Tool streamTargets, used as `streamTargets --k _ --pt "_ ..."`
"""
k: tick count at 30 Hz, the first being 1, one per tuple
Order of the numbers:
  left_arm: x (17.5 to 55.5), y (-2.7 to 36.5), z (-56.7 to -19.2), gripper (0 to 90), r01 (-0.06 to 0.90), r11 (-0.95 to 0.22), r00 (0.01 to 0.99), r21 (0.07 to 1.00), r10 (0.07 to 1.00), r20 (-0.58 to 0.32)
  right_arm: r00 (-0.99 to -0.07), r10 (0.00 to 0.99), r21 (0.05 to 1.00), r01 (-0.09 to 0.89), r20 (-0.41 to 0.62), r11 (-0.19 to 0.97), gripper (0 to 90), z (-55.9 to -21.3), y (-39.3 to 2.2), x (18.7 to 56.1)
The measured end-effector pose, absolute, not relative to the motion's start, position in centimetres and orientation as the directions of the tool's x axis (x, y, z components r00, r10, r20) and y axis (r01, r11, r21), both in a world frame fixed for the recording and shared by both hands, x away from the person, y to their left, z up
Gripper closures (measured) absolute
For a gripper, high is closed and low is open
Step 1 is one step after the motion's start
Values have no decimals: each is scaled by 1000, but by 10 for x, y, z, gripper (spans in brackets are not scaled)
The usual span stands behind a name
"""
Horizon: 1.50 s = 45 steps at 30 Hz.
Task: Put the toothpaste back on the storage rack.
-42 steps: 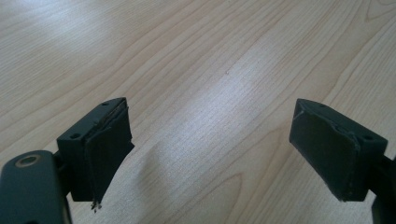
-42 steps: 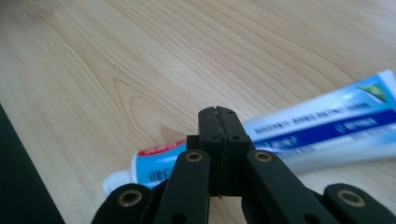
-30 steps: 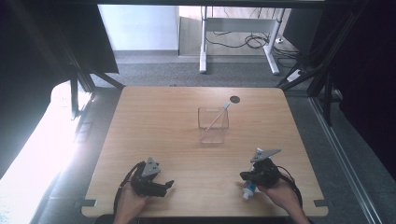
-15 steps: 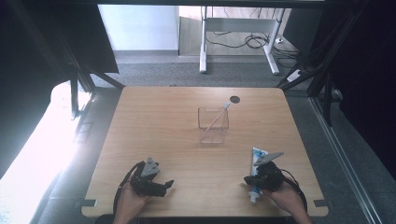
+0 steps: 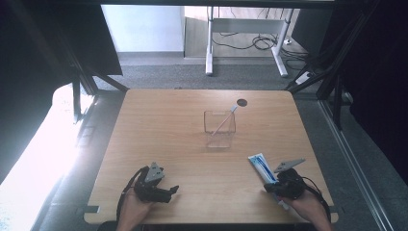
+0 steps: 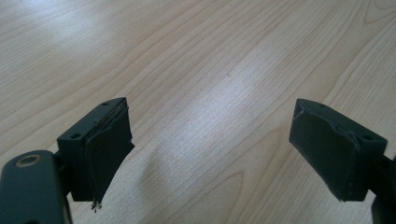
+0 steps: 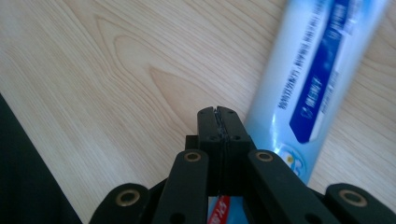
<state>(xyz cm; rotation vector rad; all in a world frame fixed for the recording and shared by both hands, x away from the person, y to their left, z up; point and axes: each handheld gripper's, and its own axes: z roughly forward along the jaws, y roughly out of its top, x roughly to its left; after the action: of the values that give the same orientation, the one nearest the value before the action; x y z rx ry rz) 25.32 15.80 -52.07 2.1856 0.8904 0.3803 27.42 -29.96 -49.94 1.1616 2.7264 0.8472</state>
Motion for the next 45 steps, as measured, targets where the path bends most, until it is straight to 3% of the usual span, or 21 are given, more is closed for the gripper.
streamTargets --k 8,21,45 --pt "253 159 -520 133 480 -482 717 733 697 -11 -705 696 489 658 135 572 854 -498 -310 273" --pt "253 159 -519 133 480 -475 723 738 690 -27 -685 727 418 675 51 607 617 -462 -319 284" --pt "254 157 -522 133 483 -490 730 726 683 -25 -687 726 200 716 31 669 492 -487 -286 323"
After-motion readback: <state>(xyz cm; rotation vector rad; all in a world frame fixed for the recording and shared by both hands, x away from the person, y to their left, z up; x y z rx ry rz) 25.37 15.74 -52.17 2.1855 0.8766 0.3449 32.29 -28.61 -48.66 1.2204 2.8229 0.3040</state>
